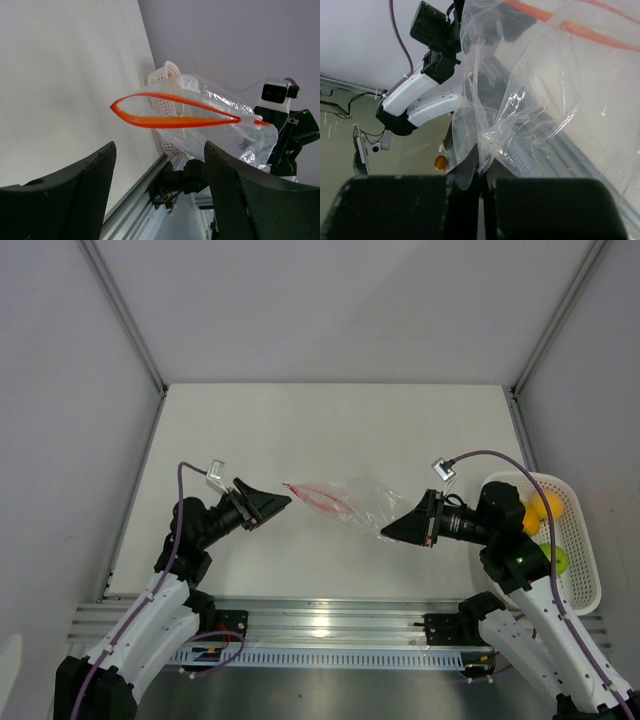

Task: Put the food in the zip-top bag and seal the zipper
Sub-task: Pick up the zipper food storage bag at the center of the board.

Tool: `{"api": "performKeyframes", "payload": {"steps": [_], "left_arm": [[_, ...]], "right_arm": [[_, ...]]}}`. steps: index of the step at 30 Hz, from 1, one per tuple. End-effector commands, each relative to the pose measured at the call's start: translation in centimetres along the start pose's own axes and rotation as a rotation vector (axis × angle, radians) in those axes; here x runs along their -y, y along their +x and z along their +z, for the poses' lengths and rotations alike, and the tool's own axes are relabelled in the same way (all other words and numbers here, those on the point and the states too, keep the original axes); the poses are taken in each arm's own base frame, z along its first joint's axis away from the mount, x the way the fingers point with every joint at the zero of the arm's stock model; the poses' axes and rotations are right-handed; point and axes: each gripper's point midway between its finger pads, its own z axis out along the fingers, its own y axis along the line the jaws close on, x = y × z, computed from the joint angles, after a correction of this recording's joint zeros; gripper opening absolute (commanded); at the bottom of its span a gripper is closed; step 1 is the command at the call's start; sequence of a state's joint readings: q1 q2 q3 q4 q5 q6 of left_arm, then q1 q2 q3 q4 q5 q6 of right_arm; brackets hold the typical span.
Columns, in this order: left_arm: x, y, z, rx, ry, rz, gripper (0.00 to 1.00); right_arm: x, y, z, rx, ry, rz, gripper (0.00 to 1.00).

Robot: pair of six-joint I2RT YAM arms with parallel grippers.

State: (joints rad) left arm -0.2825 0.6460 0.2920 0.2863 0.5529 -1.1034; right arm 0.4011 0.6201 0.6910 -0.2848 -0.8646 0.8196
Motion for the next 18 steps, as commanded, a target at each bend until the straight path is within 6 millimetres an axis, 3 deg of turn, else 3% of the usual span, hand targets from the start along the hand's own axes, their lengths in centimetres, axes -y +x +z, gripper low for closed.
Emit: {"api": "performKeyframes", "payload": {"steps": [1, 2, 4, 5, 7, 9, 18], "left_arm": [[2.1, -0.5, -0.1, -0.009, 0.059, -0.067, 0.73], [3.5, -0.9, -0.2, 0.013, 0.128, -0.013, 0.73], [3.4, -0.3, -0.6, 0.017, 0.189, 0.024, 0.68], [4.9, -0.8, -0.9, 0.052, 0.273, 0.094, 0.66], [4.4, -0.2, -1.1, 0.050, 0.304, 0.138, 0.64], [5.8, -0.2, -1.6, 0.064, 0.386, 0.216, 0.62], [5.5, 0.6, -1.8, 0.075, 0.463, 0.333, 0.59]], "right_arm": [[-2.2, -0.5, -0.4, 0.007, -0.066, -0.036, 0.00], [-2.3, -0.6, -0.4, 0.008, -0.071, -0.033, 0.00], [-2.8, -0.9, -0.4, 0.015, -0.088, -0.022, 0.00], [-3.2, -1.1, -0.5, 0.021, -0.104, -0.027, 0.00], [-4.0, -1.3, -0.6, 0.023, -0.129, -0.007, 0.00], [-4.7, -1.6, -0.7, 0.031, -0.151, -0.007, 0.00], [-7.0, -2.7, -0.8, 0.053, -0.226, 0.122, 0.00]]}}
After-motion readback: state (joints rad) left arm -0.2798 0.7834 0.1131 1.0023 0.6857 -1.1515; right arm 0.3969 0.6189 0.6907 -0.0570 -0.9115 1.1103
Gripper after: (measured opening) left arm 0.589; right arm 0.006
